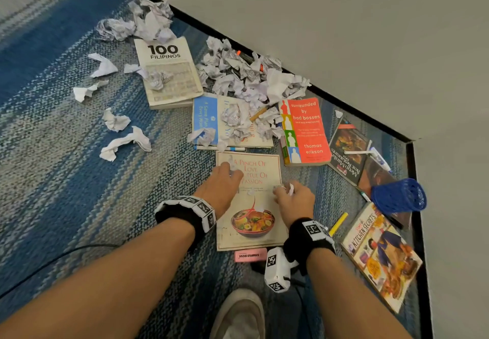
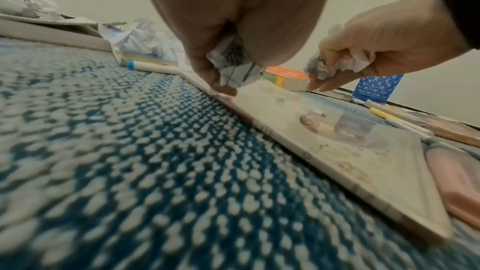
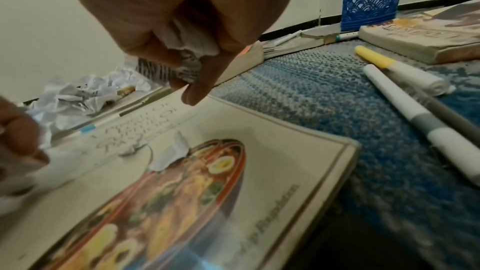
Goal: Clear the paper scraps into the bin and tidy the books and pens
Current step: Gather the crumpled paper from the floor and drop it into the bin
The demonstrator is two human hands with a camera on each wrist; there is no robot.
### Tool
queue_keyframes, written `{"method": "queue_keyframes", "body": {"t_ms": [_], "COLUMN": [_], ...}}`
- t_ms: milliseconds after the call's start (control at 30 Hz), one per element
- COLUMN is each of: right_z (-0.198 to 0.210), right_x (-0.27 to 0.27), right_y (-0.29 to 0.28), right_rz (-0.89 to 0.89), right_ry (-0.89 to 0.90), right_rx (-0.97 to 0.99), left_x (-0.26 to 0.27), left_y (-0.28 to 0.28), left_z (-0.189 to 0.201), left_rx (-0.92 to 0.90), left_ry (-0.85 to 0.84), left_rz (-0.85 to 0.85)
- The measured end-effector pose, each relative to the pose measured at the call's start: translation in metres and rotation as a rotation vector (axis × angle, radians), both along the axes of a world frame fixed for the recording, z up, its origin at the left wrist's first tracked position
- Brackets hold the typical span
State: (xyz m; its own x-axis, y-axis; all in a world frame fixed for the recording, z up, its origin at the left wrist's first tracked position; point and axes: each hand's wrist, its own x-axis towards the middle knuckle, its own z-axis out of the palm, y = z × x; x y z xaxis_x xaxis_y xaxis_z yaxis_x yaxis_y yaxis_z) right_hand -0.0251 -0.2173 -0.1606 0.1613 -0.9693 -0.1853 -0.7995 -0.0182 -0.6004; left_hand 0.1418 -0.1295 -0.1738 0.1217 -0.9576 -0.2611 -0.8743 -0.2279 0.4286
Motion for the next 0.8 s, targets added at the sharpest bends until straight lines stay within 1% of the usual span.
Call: {"method": "queue_keyframes", "body": {"t_ms": [100,200,267,367,500,567,700,733,800], "right_z": [0.007,0.009,0.002,-0.013,-0.016,-0.011,0.014,0.024,0.046], "right_x": [0.003,0.003,0.001,-0.001,0.006,0.013,0.035,0.042,0.06], "right_y": [0.009,0.019,0.026,0.033,0.032,0.026,-0.012,-0.025,-0.05], "right_rz": [0.036,0.219,0.268,0.257,0.408,0.438,0.285,0.28,0.353], "right_ry": [-0.002,0.101,0.213,0.369,0.444,0.426,0.227,0.18,0.14], "right_rx": [0.006,0.033,0.061,0.131,0.073,0.068,0.002,-0.032,-0.141], "left_x": [-0.006,-0.012,-0.014,-0.015,-0.018,-0.019,-0.015,-0.012,0.0], "left_y": [-0.01,-0.016,-0.016,-0.016,-0.021,-0.022,-0.025,-0.027,-0.036], "left_z": [0.005,0.003,0.001,-0.002,0.001,0.002,0.014,0.02,0.032], "left_rx": [-0.014,0.091,0.11,0.103,0.111,0.125,0.077,0.052,-0.017], "left_ry": [0.043,0.155,0.145,0.106,0.062,0.048,0.058,0.051,0.026], "left_rz": [-0.034,-0.152,-0.168,-0.16,-0.136,-0.113,0.035,0.072,0.152]}}
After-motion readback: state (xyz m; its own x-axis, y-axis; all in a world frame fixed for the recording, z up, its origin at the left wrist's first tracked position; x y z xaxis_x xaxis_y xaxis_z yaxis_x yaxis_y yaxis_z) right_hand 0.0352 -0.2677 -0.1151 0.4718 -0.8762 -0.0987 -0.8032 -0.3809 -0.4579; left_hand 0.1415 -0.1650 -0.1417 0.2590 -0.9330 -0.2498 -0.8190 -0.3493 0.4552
